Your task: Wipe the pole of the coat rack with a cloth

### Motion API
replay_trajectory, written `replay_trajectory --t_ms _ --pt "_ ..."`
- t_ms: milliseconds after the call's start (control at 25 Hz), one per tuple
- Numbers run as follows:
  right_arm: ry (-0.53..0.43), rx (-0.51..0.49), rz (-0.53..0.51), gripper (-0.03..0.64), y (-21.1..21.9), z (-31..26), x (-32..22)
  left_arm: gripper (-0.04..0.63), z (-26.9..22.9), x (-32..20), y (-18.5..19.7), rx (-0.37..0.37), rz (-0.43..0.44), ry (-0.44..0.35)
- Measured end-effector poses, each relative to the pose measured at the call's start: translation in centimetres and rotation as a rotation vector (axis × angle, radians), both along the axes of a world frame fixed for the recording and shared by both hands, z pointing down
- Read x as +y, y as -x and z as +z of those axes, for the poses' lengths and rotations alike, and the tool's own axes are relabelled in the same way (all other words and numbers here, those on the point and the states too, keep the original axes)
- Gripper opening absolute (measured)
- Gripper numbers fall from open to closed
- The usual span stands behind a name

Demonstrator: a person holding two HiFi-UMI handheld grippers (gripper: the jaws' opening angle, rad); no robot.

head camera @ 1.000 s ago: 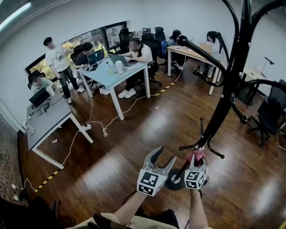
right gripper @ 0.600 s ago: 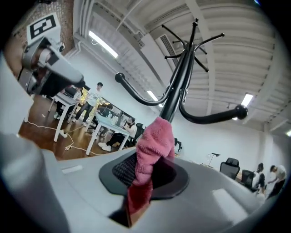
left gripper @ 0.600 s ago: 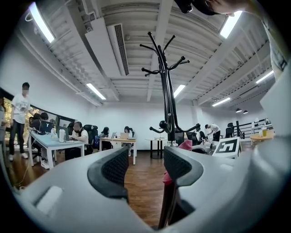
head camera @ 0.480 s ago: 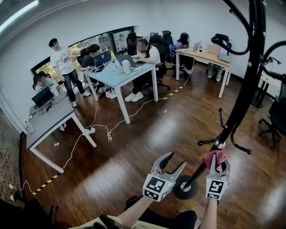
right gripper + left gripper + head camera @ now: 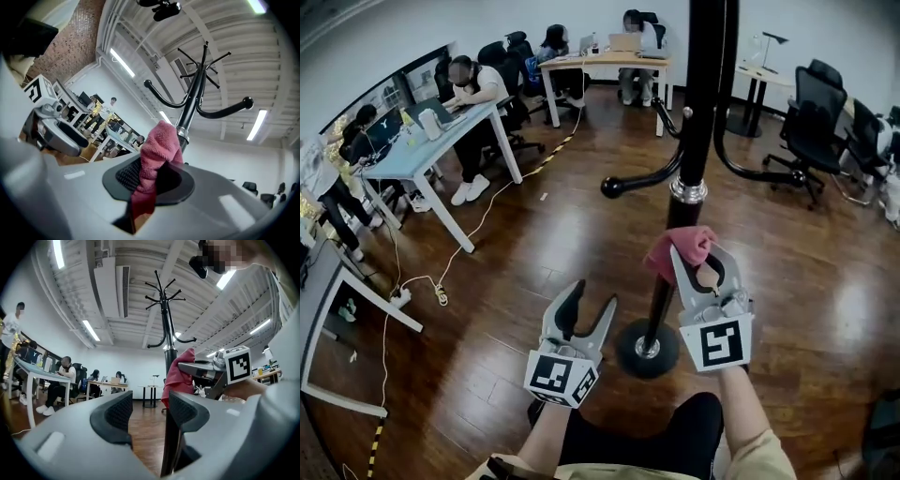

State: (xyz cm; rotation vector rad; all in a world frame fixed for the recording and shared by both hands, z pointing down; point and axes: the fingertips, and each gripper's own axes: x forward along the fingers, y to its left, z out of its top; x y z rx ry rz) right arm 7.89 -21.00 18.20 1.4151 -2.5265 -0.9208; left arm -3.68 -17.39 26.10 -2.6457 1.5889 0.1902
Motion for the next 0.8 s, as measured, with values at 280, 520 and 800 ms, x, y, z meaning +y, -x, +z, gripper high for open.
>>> replay_trajectory --t_ms 280,520,800 --pt "-0.032 0.06 -0.016 0.051 -0.3 6.4 0.3 0.222 6.9 -1.2 -2.3 -0.011 0.059 -0.034" --pt "-0.024 0.049 -0.024 0.051 -0.5 13.9 0.4 0.222 14.7 -2.0 -3.0 -0.004 0.071 0.005" --pt "0.052 0.083 -0.016 0.051 -1.1 23.6 0.2 0.222 20.3 -2.4 -3.3 -0.022 0.066 0.031"
